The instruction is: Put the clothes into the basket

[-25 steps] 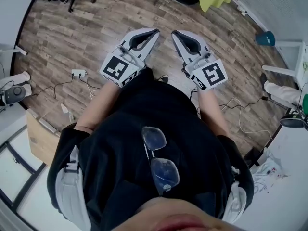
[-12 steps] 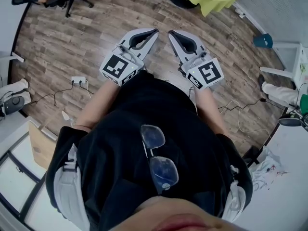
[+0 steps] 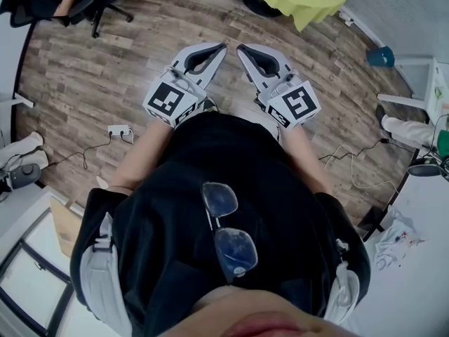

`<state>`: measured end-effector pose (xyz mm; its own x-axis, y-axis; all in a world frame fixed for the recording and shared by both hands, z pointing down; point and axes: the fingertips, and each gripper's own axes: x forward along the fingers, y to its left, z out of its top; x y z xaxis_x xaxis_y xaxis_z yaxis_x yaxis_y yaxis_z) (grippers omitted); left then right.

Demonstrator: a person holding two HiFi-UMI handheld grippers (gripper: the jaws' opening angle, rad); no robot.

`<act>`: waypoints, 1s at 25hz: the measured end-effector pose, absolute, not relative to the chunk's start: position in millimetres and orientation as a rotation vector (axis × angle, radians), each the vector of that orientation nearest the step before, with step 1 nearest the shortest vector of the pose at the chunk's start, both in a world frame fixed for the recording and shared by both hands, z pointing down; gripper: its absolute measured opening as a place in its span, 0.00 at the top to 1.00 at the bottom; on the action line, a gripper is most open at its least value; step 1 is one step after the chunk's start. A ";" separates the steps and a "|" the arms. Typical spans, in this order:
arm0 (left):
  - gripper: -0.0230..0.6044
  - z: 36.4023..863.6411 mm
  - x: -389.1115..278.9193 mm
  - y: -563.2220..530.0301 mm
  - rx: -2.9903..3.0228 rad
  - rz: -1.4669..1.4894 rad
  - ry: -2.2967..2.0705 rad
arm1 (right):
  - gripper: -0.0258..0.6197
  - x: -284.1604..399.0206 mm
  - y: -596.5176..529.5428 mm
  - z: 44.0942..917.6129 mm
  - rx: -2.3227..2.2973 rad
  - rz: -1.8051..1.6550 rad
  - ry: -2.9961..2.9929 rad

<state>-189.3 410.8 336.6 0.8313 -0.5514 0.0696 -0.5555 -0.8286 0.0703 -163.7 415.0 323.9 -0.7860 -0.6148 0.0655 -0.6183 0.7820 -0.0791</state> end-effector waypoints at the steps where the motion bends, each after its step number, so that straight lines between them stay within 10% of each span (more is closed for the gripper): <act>1: 0.95 337.0 -192.9 408.5 2.923 0.070 -0.882 | 0.92 -167.2 412.1 324.4 1.018 0.154 -2.931; 25: 0.95 345.8 -189.9 310.3 2.896 0.094 -0.975 | 0.92 -159.2 307.3 336.0 0.961 0.171 -2.950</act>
